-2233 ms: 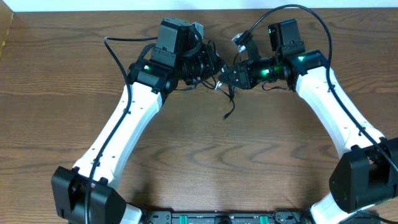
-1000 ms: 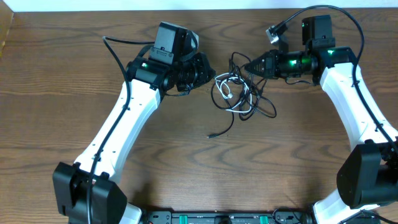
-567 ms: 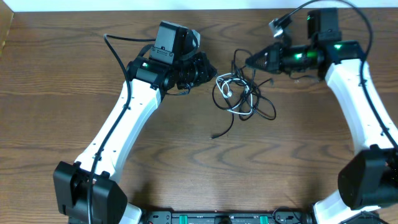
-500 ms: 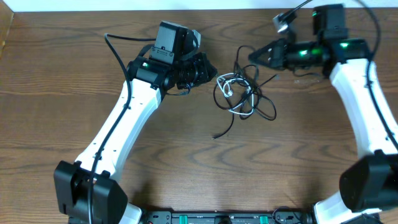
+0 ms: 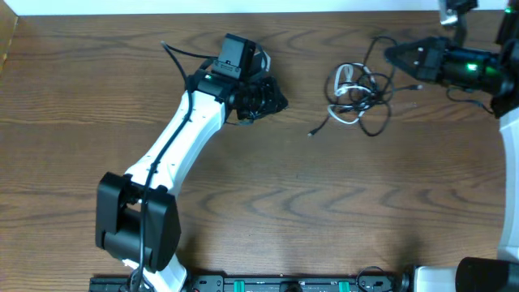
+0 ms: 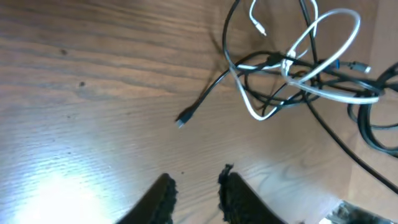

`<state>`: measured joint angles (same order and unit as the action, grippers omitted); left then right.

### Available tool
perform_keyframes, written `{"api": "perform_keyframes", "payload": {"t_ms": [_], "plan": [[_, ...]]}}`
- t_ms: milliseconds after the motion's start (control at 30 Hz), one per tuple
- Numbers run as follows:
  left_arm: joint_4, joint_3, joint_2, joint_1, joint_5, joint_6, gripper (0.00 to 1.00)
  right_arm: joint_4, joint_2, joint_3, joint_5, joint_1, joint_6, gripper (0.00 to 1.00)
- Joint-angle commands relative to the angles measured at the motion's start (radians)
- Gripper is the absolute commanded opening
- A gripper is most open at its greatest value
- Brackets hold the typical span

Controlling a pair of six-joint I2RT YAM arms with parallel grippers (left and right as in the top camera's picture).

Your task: Untangle cables

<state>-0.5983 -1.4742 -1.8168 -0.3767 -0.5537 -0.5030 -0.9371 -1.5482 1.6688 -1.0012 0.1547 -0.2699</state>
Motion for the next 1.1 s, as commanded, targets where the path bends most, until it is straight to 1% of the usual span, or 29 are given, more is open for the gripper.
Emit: {"api": "perform_keyframes", "payload": {"t_ms": [0, 67, 167, 267, 367, 467, 567, 633, 867, 1067], "plan": [[0.043, -0.009, -0.034, -0.02, -0.089, 0.085, 0.33, -0.048, 0.012, 0.018, -0.014, 0.029, 0.035, 0.01], [0.102, -0.009, -0.051, -0.027, -0.14, 0.088, 0.39, -0.072, 0.012, 0.018, -0.009, 0.029, 0.055, 0.01], [0.206, -0.009, -0.074, -0.04, -0.184, 0.079, 0.51, -0.098, 0.012, 0.018, -0.008, 0.027, 0.069, 0.01], [0.322, -0.009, -0.109, -0.056, -0.196, 0.022, 0.63, -0.123, 0.012, 0.018, -0.007, 0.027, 0.08, 0.01], [0.43, -0.009, -0.15, -0.077, -0.196, -0.051, 0.72, -0.138, 0.012, 0.018, -0.007, 0.027, 0.093, 0.01], [0.56, -0.009, -0.195, -0.1, -0.199, -0.115, 0.78, -0.157, 0.012, 0.018, -0.007, 0.027, 0.108, 0.01], [0.671, -0.009, -0.237, -0.126, -0.198, -0.158, 0.79, -0.172, 0.012, 0.018, -0.007, 0.027, 0.119, 0.01], [0.689, -0.009, -0.253, -0.145, -0.198, -0.172, 0.79, -0.18, 0.012, 0.018, 0.0, 0.027, 0.127, 0.01], [0.602, -0.009, -0.256, -0.166, -0.199, -0.172, 0.79, -0.207, 0.012, 0.018, 0.005, 0.027, 0.152, 0.01], [0.591, -0.009, -0.256, -0.204, -0.204, -0.171, 0.79, -0.209, 0.012, 0.018, 0.005, 0.027, 0.155, 0.01]]}}
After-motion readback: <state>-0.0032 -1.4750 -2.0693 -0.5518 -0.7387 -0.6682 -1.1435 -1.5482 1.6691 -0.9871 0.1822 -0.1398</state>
